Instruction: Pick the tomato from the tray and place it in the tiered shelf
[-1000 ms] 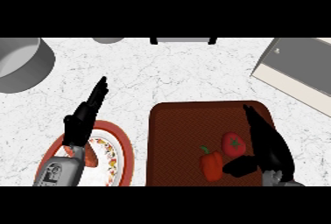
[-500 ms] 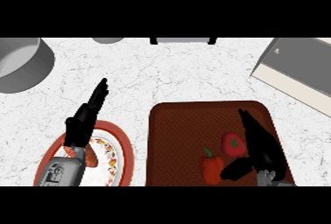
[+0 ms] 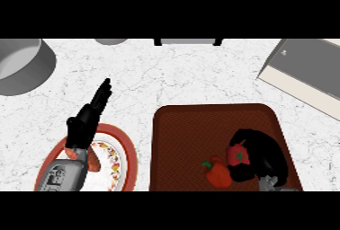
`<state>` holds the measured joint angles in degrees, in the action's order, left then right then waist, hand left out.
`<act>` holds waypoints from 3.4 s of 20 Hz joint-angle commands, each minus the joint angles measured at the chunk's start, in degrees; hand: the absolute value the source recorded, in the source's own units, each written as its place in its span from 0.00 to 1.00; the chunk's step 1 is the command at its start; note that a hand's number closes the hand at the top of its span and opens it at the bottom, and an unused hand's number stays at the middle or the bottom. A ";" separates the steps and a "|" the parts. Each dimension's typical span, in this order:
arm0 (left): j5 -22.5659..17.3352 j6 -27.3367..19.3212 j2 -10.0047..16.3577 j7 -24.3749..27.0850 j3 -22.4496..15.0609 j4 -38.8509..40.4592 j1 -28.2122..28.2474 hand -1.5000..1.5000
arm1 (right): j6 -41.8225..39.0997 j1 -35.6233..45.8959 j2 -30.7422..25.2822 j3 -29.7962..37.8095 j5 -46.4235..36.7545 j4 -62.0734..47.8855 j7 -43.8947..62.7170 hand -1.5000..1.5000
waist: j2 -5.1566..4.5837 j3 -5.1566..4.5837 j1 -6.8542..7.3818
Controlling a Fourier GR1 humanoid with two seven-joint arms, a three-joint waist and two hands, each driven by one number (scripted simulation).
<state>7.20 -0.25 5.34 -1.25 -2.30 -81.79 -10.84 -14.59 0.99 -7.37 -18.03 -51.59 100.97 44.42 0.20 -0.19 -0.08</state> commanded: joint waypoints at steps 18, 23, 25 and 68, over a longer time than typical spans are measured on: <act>-0.34 2.03 0.72 0.83 0.60 -0.01 -0.10 0.50 | 31.23 36.19 7.34 6.79 -6.09 -21.28 23.84 1.00 | -0.33 0.21 1.83; 0.55 0.80 0.15 0.62 1.27 3.83 -2.77 0.50 | 32.10 44.14 7.35 3.39 -12.41 -20.34 31.02 1.00 | -0.23 0.11 0.75; -0.28 2.05 0.17 -0.69 0.44 0.62 -1.24 0.50 | 32.65 45.29 7.35 4.64 -15.63 -19.78 31.59 1.00 | -0.07 0.14 0.87; 1.28 0.86 -1.02 1.52 0.77 -0.08 1.22 0.50 | 10.94 63.44 -11.34 31.66 -41.76 -23.39 13.95 1.00 | -0.23 0.16 0.26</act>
<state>8.83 0.03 3.80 -1.98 -2.63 -84.38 -8.79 -4.95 65.22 -18.23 14.58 -93.03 78.35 57.35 0.02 -0.01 0.28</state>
